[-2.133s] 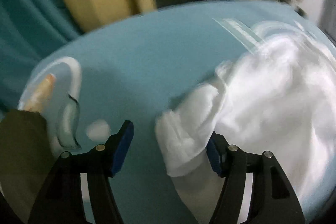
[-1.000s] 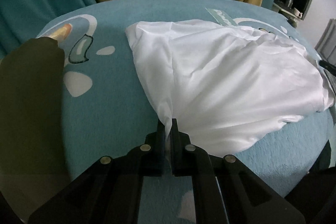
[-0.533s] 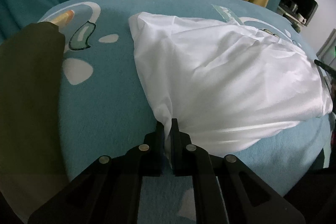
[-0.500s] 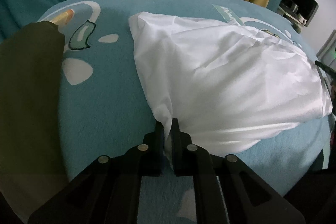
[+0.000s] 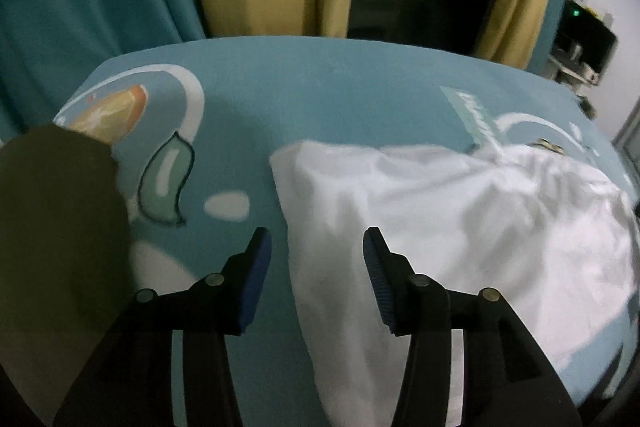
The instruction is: Fold large clothes
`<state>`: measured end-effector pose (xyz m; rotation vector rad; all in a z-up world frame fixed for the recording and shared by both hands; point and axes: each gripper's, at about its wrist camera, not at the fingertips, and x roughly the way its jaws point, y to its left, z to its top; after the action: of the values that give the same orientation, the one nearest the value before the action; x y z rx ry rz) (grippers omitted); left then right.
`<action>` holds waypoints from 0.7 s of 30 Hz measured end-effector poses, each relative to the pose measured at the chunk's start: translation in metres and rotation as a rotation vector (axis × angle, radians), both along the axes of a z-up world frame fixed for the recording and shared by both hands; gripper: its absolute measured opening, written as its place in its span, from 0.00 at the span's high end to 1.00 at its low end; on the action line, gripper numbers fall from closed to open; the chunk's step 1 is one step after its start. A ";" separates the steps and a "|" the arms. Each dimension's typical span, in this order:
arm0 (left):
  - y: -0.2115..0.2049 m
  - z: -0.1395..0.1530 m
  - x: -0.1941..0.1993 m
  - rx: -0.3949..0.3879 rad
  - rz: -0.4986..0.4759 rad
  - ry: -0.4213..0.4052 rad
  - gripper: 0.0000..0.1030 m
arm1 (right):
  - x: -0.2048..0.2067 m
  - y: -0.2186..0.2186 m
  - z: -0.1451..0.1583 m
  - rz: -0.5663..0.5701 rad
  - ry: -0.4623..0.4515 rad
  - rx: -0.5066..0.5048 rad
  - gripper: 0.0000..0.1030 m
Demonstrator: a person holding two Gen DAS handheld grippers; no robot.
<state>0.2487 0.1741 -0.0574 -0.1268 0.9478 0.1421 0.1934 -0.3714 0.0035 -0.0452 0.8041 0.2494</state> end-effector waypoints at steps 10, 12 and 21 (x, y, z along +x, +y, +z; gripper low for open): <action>-0.001 -0.028 0.023 0.134 -0.045 0.024 0.95 | -0.023 0.088 -0.024 0.234 0.088 0.046 0.45; 0.003 -0.029 0.017 0.146 -0.024 0.021 0.95 | -0.023 0.090 -0.036 0.202 0.102 0.016 0.36; -0.002 0.000 -0.015 0.091 0.025 -0.060 0.58 | -0.032 0.092 -0.039 0.140 0.082 -0.016 0.26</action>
<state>0.2333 0.1722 -0.0574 -0.0583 0.8791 0.2035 0.1618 -0.2792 -0.0351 -0.1071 0.8853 0.3794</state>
